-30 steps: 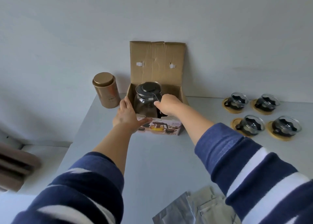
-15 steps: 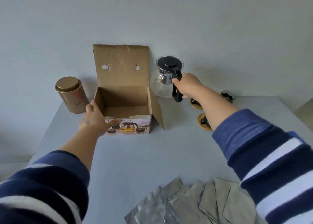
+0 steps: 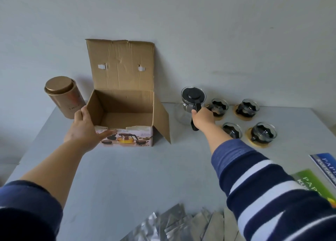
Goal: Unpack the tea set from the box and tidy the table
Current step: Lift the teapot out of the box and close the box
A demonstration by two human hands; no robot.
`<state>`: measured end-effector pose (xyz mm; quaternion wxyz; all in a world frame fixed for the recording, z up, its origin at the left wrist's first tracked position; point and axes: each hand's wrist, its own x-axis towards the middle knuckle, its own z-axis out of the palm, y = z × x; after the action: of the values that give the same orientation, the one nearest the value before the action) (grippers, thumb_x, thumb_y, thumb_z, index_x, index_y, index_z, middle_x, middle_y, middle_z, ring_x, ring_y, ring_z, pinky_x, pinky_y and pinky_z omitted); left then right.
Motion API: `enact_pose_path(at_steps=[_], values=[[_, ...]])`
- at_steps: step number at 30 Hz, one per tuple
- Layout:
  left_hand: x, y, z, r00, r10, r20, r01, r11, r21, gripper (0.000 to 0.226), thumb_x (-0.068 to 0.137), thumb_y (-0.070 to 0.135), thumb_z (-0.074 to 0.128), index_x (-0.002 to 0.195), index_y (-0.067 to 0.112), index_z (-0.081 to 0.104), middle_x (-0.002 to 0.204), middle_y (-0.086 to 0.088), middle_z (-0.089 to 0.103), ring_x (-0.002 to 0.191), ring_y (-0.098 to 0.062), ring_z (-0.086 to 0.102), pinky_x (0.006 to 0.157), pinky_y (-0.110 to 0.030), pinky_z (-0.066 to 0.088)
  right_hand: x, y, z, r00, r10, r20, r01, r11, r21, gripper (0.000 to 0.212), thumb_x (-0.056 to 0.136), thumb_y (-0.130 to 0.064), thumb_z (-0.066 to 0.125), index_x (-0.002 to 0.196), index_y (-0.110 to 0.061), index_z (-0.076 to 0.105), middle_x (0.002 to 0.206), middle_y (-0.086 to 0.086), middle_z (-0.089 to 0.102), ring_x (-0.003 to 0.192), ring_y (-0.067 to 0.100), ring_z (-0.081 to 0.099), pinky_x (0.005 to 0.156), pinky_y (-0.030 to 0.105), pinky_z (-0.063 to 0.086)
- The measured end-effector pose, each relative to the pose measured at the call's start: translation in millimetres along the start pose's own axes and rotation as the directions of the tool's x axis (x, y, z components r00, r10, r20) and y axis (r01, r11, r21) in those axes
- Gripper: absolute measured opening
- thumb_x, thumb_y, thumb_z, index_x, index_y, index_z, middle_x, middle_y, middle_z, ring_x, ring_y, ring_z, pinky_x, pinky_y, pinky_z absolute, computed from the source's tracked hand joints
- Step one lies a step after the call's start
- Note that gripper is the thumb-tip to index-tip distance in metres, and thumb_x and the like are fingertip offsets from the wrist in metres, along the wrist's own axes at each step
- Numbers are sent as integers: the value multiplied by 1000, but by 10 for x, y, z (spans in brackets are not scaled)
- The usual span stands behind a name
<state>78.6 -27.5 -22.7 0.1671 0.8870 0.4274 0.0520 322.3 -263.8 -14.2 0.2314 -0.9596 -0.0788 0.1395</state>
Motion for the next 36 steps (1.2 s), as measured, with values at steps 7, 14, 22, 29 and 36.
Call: enact_pose_path(at_steps=[7, 14, 22, 29, 36], values=[[-19, -31, 13, 1000, -4, 18, 2, 997, 72, 125, 65, 72, 67, 153, 12, 1, 152, -14, 26, 132, -40, 42, 99, -56, 46, 14, 20, 38, 999, -15, 45, 15, 1000, 11, 52, 101, -39, 37, 122, 5, 54, 124, 23, 60, 112, 38, 58, 79, 35, 44], [-118, -142, -67, 998, -57, -35, 57, 998, 1, 122, 62, 91, 43, 155, 25, -3, 163, -3, 14, 143, -35, 30, 109, -58, 33, -462, 34, 221, 979, 65, -191, -50, 995, 87, 52, 96, -48, 37, 128, -7, 39, 132, 17, 47, 118, 39, 49, 89, 45, 44], [-131, -212, -126, 912, -402, 83, 326, 587, -741, 67, 86, 30, 65, 141, 7, 34, 135, -15, 55, 116, -34, 55, 87, -40, 45, -996, -322, 862, 823, 323, 468, -561, 333, 757, 37, 96, -29, 52, 127, -10, 44, 92, 15, 60, 63, 25, 56, 54, 30, 44], [-54, -504, -370, 977, -145, -156, 45, 858, -512, 58, 83, 1, 44, 135, 28, 44, 122, -3, 64, 102, -31, 61, 71, -32, 42, -1104, -557, 828, 869, 229, 438, -449, -5, 893, 39, 87, 0, 63, 125, 0, 56, 116, 8, 67, 77, 14, 65, 68, 27, 49], [60, -738, -387, 989, 146, -8, -138, 915, -380, 43, 99, 34, 49, 142, 32, 49, 153, -3, 41, 135, -29, 45, 108, -45, 41, -1303, -1011, 729, 957, 242, -158, 75, 318, 945, 8, 90, -15, 57, 93, -11, 64, 102, 9, 71, 84, 21, 67, 86, 40, 57]])
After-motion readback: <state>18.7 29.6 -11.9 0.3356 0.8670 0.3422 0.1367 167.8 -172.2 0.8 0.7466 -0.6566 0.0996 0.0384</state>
